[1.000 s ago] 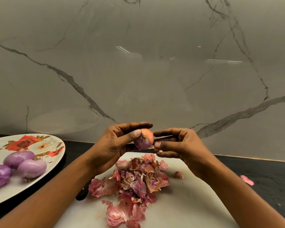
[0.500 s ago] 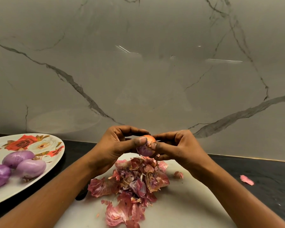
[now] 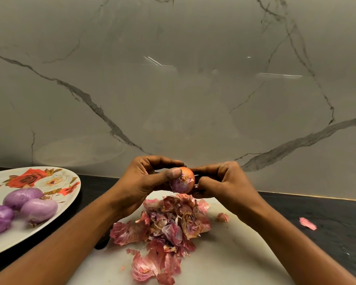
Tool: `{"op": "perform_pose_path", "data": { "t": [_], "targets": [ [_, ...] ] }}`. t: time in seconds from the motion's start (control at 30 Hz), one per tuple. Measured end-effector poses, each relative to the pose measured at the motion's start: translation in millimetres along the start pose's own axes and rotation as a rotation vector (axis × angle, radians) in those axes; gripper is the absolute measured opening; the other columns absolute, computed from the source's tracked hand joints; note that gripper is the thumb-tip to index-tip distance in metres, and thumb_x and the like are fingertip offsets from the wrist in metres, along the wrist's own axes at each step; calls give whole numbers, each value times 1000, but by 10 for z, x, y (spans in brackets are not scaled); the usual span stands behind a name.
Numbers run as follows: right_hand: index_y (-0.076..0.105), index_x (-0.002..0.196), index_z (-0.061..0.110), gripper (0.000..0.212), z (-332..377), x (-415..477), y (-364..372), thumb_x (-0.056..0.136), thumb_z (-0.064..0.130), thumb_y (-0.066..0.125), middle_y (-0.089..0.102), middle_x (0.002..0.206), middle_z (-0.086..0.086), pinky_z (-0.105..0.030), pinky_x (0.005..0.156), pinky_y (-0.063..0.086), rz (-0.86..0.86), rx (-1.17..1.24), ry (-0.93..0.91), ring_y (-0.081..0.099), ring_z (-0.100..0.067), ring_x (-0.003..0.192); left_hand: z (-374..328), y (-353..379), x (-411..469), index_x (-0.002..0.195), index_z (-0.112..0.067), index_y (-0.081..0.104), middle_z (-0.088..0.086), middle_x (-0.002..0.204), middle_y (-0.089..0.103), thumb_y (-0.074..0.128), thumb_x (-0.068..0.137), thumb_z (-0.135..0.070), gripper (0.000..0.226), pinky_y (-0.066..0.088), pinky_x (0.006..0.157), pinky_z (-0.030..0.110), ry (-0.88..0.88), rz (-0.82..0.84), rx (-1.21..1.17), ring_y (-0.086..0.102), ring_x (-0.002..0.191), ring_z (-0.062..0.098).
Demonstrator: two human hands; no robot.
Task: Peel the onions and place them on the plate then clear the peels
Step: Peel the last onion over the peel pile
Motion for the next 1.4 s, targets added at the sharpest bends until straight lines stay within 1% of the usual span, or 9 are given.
{"op": "perform_pose_path", "data": {
  "t": [0.1,0.27,0.47,0.6,0.67,0.77,0.87,1.13,1.4],
  "targets": [
    [78,119,13,24,3,-9,1,97,7,71,82,100,-8,-37,83,66,32,89,24,81,-27,91,0,-15,7,114,-2,76,14,113,79,77,80,-14,36,65,81,35,1,-12,0,77,103,32],
    [71,127,10,41,-9,-10,26,87,14,82,82,103,-9,-43,89,65,42,118,44,80,-28,95,-1,-23,10,112,-4,76,13,112,79,79,76,-15,38,66,82,36,5,-32,-25,78,101,32],
    [70,112,2,20,-20,17,-46,93,-3,73,81,97,-16,-36,84,66,-47,223,81,80,-30,93,-8,-37,39,120,-7,74,9,118,78,77,79,-15,42,65,88,36,16,-51,-61,75,111,29],
    [74,103,-1,9,-31,23,-92,94,1,74,80,96,-17,-42,89,65,-58,196,59,80,-31,94,-13,-30,22,124,-8,72,8,119,78,76,80,-14,45,64,89,33,27,-50,-57,75,111,28],
    [75,102,1,12,-20,16,-81,92,7,78,80,96,-15,-41,88,65,-50,164,41,79,-30,94,-10,-25,21,124,-8,72,8,118,79,76,80,-14,44,63,91,33,25,-47,-56,76,111,27],
    [74,103,6,29,27,-2,-58,79,16,88,80,95,-9,-35,83,66,-57,50,-22,79,-24,92,-6,-13,25,124,-9,72,9,118,79,77,81,-15,44,63,94,35,23,-38,-29,76,111,28],
    [72,104,10,43,40,-8,-50,69,26,91,81,96,-6,-34,82,65,-62,-19,-56,80,-20,92,3,-2,20,123,-10,73,8,116,79,78,80,-17,44,63,92,35,21,-32,4,76,110,27],
    [77,99,13,11,33,15,-81,88,13,81,81,92,-5,-41,86,66,-81,-24,-51,79,-21,88,-5,-34,26,125,-11,73,8,120,78,79,80,-15,45,63,94,39,27,-39,2,75,112,29],
    [77,97,15,4,43,17,-100,95,11,75,79,88,-5,-40,83,66,-141,-156,-126,78,-17,84,-4,-32,19,122,-11,73,7,118,79,78,78,-15,45,64,85,32,38,-49,-9,76,109,28]
  ]
}}
Point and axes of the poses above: each hand's wrist, its own x-axis towards the middle knuckle, its own y-axis out of the palm, z = x × y, the point moved 7 cm from there along x, towards the middle knuckle
